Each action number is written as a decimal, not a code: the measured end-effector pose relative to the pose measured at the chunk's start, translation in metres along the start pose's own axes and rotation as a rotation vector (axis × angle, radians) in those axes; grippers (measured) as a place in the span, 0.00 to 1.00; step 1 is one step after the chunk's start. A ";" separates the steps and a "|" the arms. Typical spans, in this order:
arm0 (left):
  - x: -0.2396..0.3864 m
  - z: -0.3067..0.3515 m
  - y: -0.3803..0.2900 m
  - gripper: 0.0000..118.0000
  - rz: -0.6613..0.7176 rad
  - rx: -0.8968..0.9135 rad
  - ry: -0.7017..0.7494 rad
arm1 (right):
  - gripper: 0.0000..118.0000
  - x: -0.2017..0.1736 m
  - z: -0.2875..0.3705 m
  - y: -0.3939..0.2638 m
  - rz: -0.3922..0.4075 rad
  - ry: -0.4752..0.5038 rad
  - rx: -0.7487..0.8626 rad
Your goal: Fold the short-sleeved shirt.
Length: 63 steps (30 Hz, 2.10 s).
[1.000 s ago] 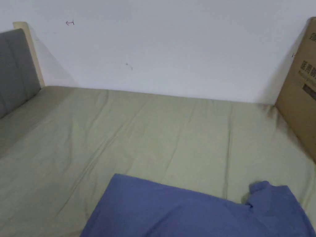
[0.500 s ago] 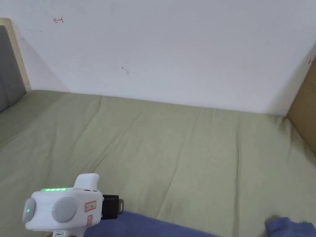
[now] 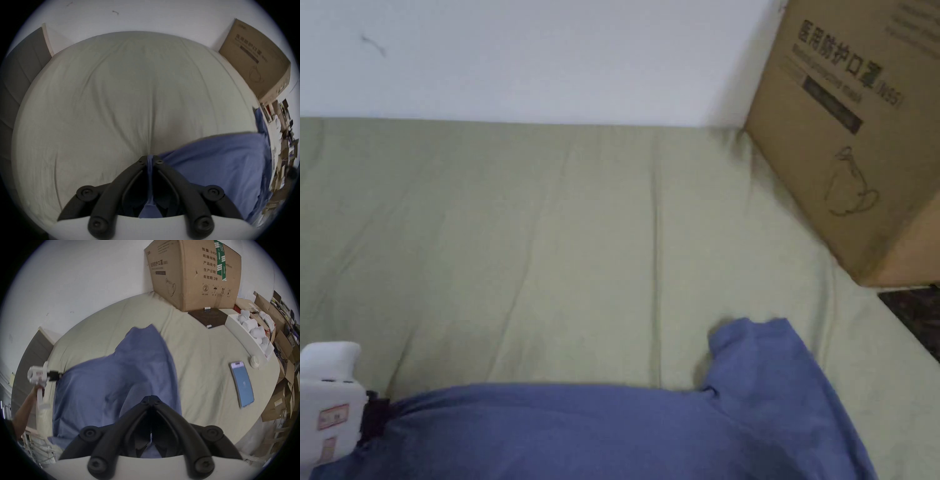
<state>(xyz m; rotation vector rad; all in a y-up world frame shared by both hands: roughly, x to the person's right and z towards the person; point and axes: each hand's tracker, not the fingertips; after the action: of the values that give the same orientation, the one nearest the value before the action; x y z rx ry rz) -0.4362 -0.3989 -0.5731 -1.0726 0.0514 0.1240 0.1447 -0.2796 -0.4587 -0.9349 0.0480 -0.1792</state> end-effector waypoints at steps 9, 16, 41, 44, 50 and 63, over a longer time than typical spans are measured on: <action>0.002 -0.002 0.006 0.04 0.061 -0.027 0.008 | 0.56 0.034 -0.136 0.064 -0.146 -0.068 -0.109; -0.005 -0.005 0.006 0.04 0.060 -0.015 0.010 | 0.58 0.019 -0.186 0.064 0.016 -0.144 -0.238; -0.019 0.309 0.089 0.04 0.210 0.490 -0.173 | 0.00 -0.052 0.074 0.204 0.091 0.151 0.309; -0.026 0.337 0.129 0.04 0.201 0.570 -0.150 | 0.00 -0.069 0.098 0.244 0.100 0.176 0.378; -0.020 0.395 0.204 0.04 0.177 0.727 -0.049 | 0.00 -0.113 0.125 0.337 0.121 0.147 0.519; -0.022 0.393 0.328 0.04 0.173 0.878 0.072 | 0.00 -0.196 0.096 0.470 0.083 0.099 0.741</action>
<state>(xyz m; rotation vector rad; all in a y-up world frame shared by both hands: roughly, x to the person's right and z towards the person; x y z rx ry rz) -0.5067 0.0992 -0.6694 -0.1930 0.2405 0.1950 0.0259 0.1041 -0.7865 -0.1843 0.1033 -0.1495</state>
